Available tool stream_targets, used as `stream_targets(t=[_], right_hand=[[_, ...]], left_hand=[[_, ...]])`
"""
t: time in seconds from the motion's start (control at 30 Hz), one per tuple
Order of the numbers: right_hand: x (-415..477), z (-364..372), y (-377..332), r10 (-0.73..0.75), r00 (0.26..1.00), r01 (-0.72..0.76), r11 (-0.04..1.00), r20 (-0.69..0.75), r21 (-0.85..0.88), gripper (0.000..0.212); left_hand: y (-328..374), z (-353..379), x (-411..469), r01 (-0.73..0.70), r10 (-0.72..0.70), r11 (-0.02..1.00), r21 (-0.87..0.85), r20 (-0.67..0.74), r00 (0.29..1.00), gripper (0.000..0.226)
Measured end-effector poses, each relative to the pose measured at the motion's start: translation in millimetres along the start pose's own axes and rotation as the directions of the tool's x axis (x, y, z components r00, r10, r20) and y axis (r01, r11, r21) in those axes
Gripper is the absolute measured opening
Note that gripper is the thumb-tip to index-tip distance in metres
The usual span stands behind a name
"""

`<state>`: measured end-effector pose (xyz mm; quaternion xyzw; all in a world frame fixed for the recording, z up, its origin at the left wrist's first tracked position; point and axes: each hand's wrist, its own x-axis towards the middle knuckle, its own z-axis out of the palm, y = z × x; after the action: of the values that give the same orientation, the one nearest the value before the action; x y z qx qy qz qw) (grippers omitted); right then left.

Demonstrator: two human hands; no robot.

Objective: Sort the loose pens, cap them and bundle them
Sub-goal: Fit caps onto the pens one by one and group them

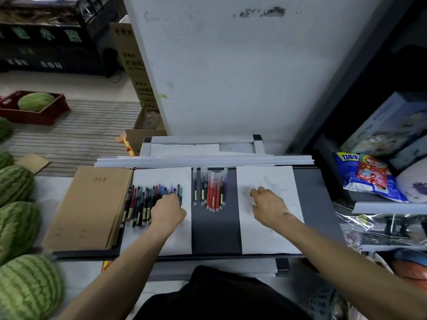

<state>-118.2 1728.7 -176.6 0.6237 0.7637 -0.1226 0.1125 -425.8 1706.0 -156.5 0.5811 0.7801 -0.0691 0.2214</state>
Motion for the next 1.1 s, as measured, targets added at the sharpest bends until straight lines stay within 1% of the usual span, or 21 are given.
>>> stream_targets(t=[0.1,0.27,0.37,0.5,0.6,0.67,0.73,0.8,0.83,0.87,0.9,0.93,0.97,1.0,1.03,1.07,1.1], right_hand=[[0.8,2.8,-4.7,0.007,1.0,-0.007,1.0,-0.002,0.015,0.031],[3.7,1.5,-13.4,0.024,1.0,-0.024,0.998,0.001,0.063,0.028],[5.5,1.1,-12.7,0.062,0.998,-0.06,0.989,-0.009,0.132,0.027],[12.4,-2.0,-9.2,0.146,0.989,-0.135,0.939,-0.012,0.317,0.029],[14.7,-2.0,-3.9,0.222,0.975,-0.186,0.848,-0.014,0.496,0.024],[13.8,-3.5,-0.8,0.293,0.956,-0.229,0.749,-0.001,0.621,0.024],[10.5,-10.3,0.1,0.363,0.932,-0.257,0.632,0.013,0.731,0.022],[5.4,-20.6,-0.7,0.399,0.917,-0.231,0.545,-0.008,0.806,0.009],[1.6,-27.4,-2.8,0.4,0.917,-0.206,0.485,-0.007,0.85,0.002],[-2.8,-34.2,-5.5,0.395,0.919,-0.189,0.405,0.015,0.895,0.004],[-7.8,-41.0,-9.2,0.372,0.927,-0.167,0.284,0.052,0.944,0.005],[-13.5,-48.2,-13.7,0.324,0.941,-0.145,0.133,0.095,0.981,0.007],[-20.2,-56.4,-19.2,0.254,0.959,-0.12,-0.021,0.122,0.993,0.01],[-26.9,-64.5,-24.5,0.185,0.973,-0.109,-0.15,0.136,0.983,0.013],[-33.6,-72.8,-29.7,0.126,0.981,-0.116,-0.253,0.151,0.961,0.015],[-40.4,-80.6,-34.3,0.084,0.983,-0.128,-0.324,0.163,0.938,0.016],[-47.5,-88.1,-39.1,0.056,0.984,-0.14,-0.368,0.172,0.919,0.017]], left_hand=[[3.3,-3.0,2.4,0.001,-0.001,1.0,0.011,0.025,1.0,0.014],[5.7,-2.5,5.5,-0.014,0.012,0.998,0.057,0.031,0.999,0.005],[4.1,0.1,4.4,-0.02,0.019,0.998,0.062,0.016,1.0,0.007],[-2.7,3.0,-0.7,-0.02,0.021,1.0,0.018,-0.047,0.999,0.016],[-11.9,3.2,-7.0,-0.043,0.032,0.996,-0.082,-0.121,0.992,0.028],[-17.9,1.6,-11.9,-0.069,0.043,0.981,-0.183,-0.144,0.989,0.029],[-21.7,-2.7,-18.4,-0.111,0.081,0.942,-0.318,-0.104,0.991,0.019],[-21.6,-10.2,-29.6,-0.119,0.103,0.859,-0.498,-0.06,0.993,0.011],[-20.3,-14.7,-35.9,-0.12,0.109,0.816,-0.566,-0.053,0.993,0.013],[-17.7,-20.1,-42.8,-0.127,0.116,0.783,-0.609,-0.059,0.992,0.017],[-13.8,-26.7,-50.1,-0.139,0.123,0.767,-0.627,-0.069,0.99,0.021],[-10.2,-33.2,-57.6,-0.155,0.136,0.756,-0.636,-0.08,0.988,0.024],[-6.7,-40.0,-65.4,-0.17,0.152,0.738,-0.653,-0.085,0.985,0.025],[-3.1,-46.1,-72.4,-0.185,0.173,0.705,-0.684,-0.087,0.981,0.026],[0.8,-51.9,-78.7,-0.203,0.199,0.678,-0.706,-0.089,0.976,0.027],[4.6,-57.0,-84.7,-0.232,0.231,0.667,-0.708,-0.099,0.968,0.03],[8.5,-62.0,-91.7,-0.271,0.27,0.669,-0.693,-0.114,0.956,0.032]])
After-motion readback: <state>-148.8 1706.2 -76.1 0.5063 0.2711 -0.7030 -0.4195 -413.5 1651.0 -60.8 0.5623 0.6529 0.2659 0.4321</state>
